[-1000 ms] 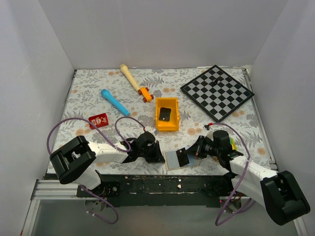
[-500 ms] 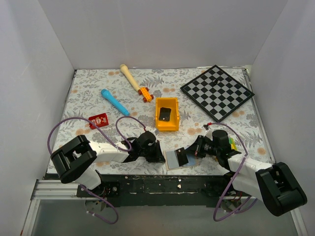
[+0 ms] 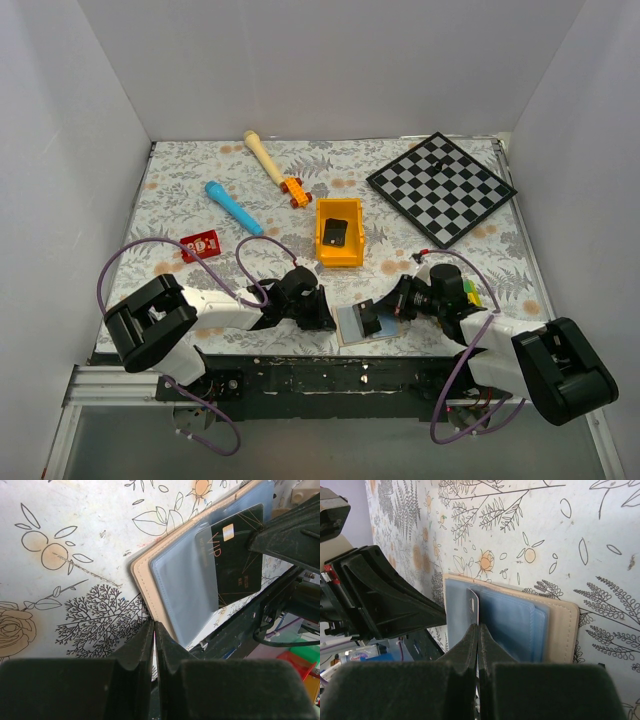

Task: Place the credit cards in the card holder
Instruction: Insert the credit card into the card holder.

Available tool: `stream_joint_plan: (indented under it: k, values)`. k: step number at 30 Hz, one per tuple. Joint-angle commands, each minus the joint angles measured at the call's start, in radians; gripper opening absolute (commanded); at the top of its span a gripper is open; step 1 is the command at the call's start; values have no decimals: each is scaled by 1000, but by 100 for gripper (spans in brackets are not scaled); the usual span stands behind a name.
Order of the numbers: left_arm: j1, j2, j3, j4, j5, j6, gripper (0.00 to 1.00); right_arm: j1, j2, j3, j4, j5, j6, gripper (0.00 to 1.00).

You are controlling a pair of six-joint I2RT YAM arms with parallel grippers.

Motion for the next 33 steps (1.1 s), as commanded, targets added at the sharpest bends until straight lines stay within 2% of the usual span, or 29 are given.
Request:
stream_joint_plan:
  k: [1, 14, 24, 33]
  values:
    - [-6, 5, 26, -4, -9, 12, 4, -1, 19, -28, 54, -4, -2, 1]
    - [-6, 10, 22, 7, -3, 12, 4, 22, -7, -65, 41, 27, -2, 1]
    - [-6, 8, 17, 10, -3, 9, 4, 97, 64, -62, 120, 74, 48, 1]
    - [-6, 5, 13, 10, -4, 7, 3, 180, 78, -88, 180, 189, 130, 1]
